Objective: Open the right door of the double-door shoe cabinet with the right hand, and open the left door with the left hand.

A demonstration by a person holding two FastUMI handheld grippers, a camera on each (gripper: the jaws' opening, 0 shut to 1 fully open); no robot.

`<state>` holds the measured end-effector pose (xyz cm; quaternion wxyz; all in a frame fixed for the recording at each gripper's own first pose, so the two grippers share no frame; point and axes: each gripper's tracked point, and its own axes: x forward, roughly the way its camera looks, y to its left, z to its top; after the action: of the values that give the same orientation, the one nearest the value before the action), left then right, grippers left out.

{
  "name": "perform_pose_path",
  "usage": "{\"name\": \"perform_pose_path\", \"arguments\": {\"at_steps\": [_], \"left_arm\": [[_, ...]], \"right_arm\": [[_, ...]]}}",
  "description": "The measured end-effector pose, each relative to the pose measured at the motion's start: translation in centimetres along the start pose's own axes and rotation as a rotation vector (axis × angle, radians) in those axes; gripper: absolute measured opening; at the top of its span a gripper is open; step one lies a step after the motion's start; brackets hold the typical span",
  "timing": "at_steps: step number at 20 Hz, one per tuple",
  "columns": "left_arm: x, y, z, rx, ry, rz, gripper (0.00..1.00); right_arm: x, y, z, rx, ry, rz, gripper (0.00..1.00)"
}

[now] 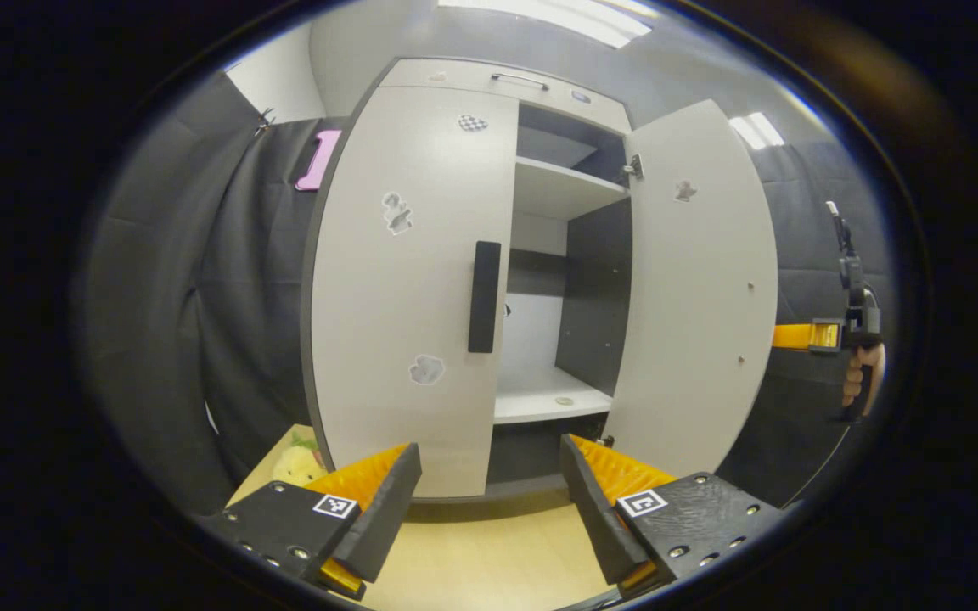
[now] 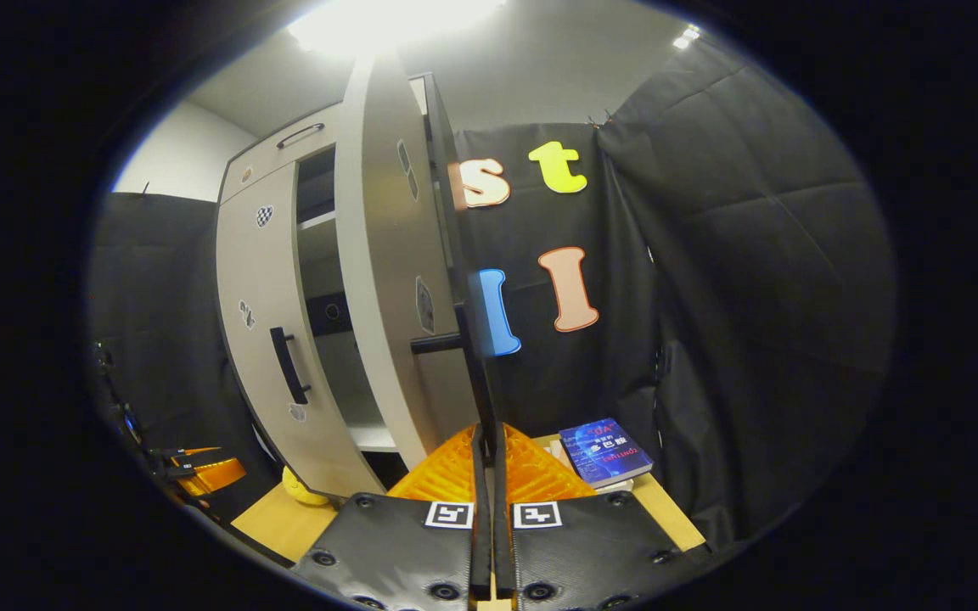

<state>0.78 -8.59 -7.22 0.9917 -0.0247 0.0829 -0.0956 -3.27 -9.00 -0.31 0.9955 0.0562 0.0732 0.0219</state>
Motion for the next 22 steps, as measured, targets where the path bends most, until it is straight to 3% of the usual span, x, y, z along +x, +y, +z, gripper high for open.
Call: {"name": "perform_pose_path", "arguments": {"at_steps": [2, 3, 4, 11, 14, 15, 17, 20, 21, 22], "left_arm": [[0.2, 0.8, 0.7, 0.015, -0.018, 0.001, 0.95], [0.3, 1.1, 1.1, 0.023, -0.028, 0.000, 0.95], [0.6, 1.3, 1.6, 0.029, -0.038, -0.001, 0.94], [3.3, 1.9, 6.2, 0.031, -0.150, -0.013, 0.95], [5.2, 1.3, 8.2, 0.048, -0.186, -0.005, 0.95], [5.8, 1.4, 8.7, 0.053, -0.194, 0.007, 0.95], [6.9, 1.3, 9.3, 0.056, -0.192, 0.036, 0.94], [8.3, 1.3, 10.3, 0.054, -0.181, 0.071, 0.94], [8.8, 1.5, 10.7, 0.054, -0.180, 0.084, 0.94], [9.3, 1.6, 11.1, 0.056, -0.182, 0.096, 0.94]], "right_arm": [[-1.1, -1.1, 0.3, -0.013, -0.013, -0.050, 0.02], [-1.7, -1.8, 0.5, -0.011, -0.018, -0.074, 0.07], [-2.1, -2.6, 0.6, -0.003, -0.018, -0.097, 0.02], [-5.2, -8.1, 3.8, 0.013, -0.059, -0.279, 0.03], [-5.2, -10.9, 4.2, 0.008, -0.072, -0.337, 0.00], [-4.5, -11.6, 4.0, 0.007, -0.069, -0.348, 0.04], [-3.4, -13.3, 3.3, 0.016, -0.038, -0.370, 0.29], [-0.8, -14.8, 2.6, 0.036, -0.022, -0.370, 0.79], [0.1, -15.2, 2.2, 0.033, -0.012, -0.366, 1.00], [1.1, -15.5, 2.1, 0.025, -0.007, -0.368, 0.99]]}}
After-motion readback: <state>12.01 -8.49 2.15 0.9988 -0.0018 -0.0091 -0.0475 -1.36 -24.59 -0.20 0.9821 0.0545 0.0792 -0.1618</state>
